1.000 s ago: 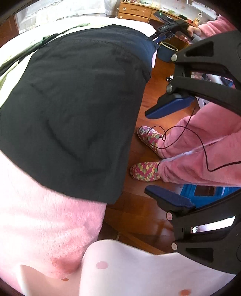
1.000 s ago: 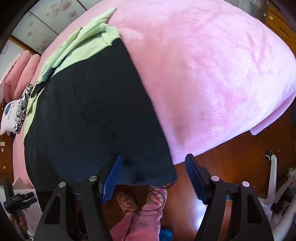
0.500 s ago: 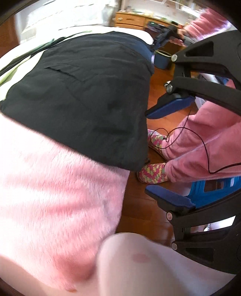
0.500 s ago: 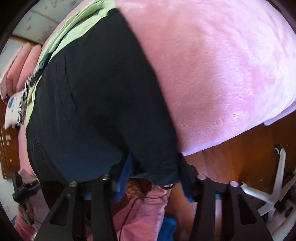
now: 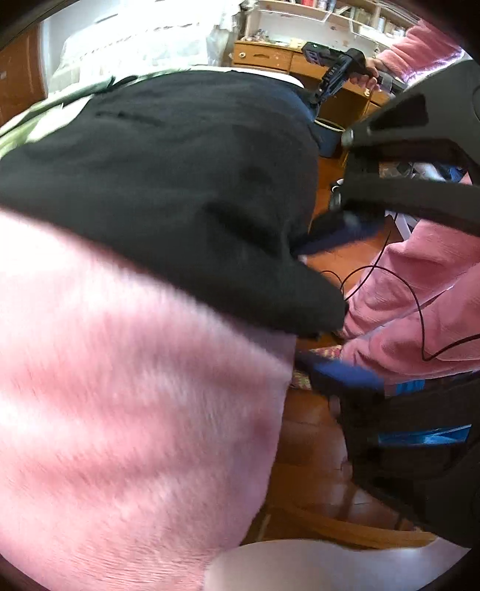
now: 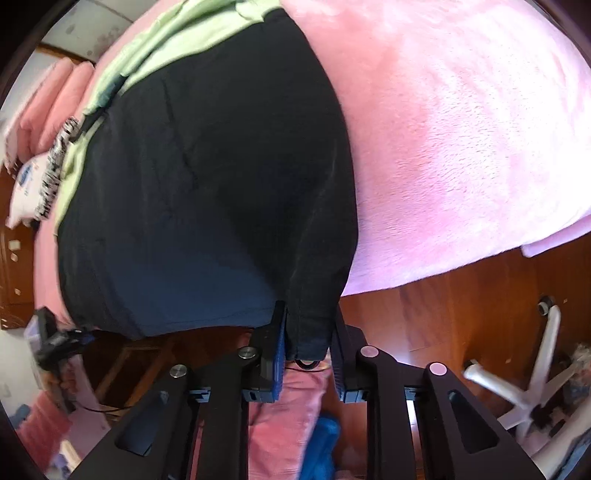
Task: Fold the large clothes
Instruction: 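Lift the black hem and fold it over toward the hood with both tools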
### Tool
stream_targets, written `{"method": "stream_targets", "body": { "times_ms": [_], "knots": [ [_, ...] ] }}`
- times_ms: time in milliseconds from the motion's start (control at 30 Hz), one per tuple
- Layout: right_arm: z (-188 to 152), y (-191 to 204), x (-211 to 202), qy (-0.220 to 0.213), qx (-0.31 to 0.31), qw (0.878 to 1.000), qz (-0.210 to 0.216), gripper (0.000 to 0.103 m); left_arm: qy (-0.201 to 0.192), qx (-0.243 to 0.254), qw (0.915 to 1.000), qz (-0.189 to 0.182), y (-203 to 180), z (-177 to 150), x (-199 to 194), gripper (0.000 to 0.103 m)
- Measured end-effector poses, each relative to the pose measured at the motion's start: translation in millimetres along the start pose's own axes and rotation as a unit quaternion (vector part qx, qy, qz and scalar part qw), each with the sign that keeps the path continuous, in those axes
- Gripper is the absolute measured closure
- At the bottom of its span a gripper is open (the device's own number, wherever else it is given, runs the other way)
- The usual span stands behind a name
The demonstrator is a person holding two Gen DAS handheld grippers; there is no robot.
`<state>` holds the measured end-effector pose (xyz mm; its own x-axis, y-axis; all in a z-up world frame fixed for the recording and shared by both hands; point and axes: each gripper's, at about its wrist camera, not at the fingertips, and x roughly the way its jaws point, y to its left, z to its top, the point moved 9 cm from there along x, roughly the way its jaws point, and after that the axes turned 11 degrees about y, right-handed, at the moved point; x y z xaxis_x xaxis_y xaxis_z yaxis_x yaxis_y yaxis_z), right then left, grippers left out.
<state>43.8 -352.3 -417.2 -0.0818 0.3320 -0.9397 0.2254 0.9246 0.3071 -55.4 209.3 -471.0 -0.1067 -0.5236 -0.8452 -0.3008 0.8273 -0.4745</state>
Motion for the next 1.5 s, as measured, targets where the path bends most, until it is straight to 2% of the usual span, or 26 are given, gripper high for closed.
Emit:
{"method": "stream_targets", "body": {
  "times_ms": [33, 100, 167, 333, 400, 567, 733, 833, 900, 1033, 1100, 1267, 1433, 1500],
  "knots": [
    [-1, 1, -2, -0.002, -0.002, 1.0, 0.004, 0.084, -0.006, 0.011, 0.9998, 0.017, -5, -2, -1, 0.066],
    [-3, 10, -11, -0.005, -0.007, 1.0, 0.02, 0.084, -0.022, 0.038, 0.9973, 0.059, -14, -8, -7, 0.083],
    [-2, 20, -21, -0.007, -0.015, 0.999, 0.029, 0.084, -0.035, 0.042, 0.9956, 0.076, -20, -15, -16, 0.085],
    [1, 33, -39, -0.012, -0.02, 0.998, 0.054, 0.085, -0.064, 0.033, 0.9941, 0.08, -30, -33, -42, 0.088],
    [-4, 47, -46, -0.017, -0.022, 0.997, 0.067, 0.085, -0.077, 0.037, 0.9929, 0.083, -40, -31, -67, 0.088],
    [-6, 77, -79, -0.044, -0.025, 0.991, 0.121, 0.086, -0.127, 0.054, 0.988, 0.068, -78, -51, -118, 0.091],
    [3, 103, -107, -0.064, -0.021, 0.982, 0.175, 0.086, -0.162, 0.053, 0.9838, 0.055, -107, -50, -157, 0.093],
    [15, 122, -122, -0.073, -0.022, 0.98, 0.183, 0.086, -0.171, 0.039, 0.982, 0.071, -117, -47, -171, 0.094],
    [23, 123, -135, -0.077, -0.024, 0.979, 0.185, 0.087, -0.176, 0.018, 0.9824, 0.06, -124, -43, -180, 0.094],
    [44, 132, -180, -0.106, -0.029, 0.972, 0.21, 0.087, -0.198, -0.027, 0.9798, 0.011, -148, -26, -205, 0.094],
    [58, 137, -207, -0.128, -0.034, 0.966, 0.223, 0.087, -0.23, -0.032, 0.9725, -0.018, -167, -14, -225, 0.094],
    [108, 146, -266, -0.173, -0.032, 0.953, 0.248, 0.087, -0.297, -0.034, 0.9534, -0.042, -209, 20, -289, 0.094],
    [163, 144, -318, -0.215, -0.013, 0.938, 0.272, 0.087, -0.341, -0.037, 0.938, -0.049, -236, 65, -343, 0.094],
    [185, 144, -329, -0.227, -0.009, 0.935, 0.273, 0.087, -0.345, -0.045, 0.9358, -0.059, -240, 86, -358, 0.094]
  ]
}}
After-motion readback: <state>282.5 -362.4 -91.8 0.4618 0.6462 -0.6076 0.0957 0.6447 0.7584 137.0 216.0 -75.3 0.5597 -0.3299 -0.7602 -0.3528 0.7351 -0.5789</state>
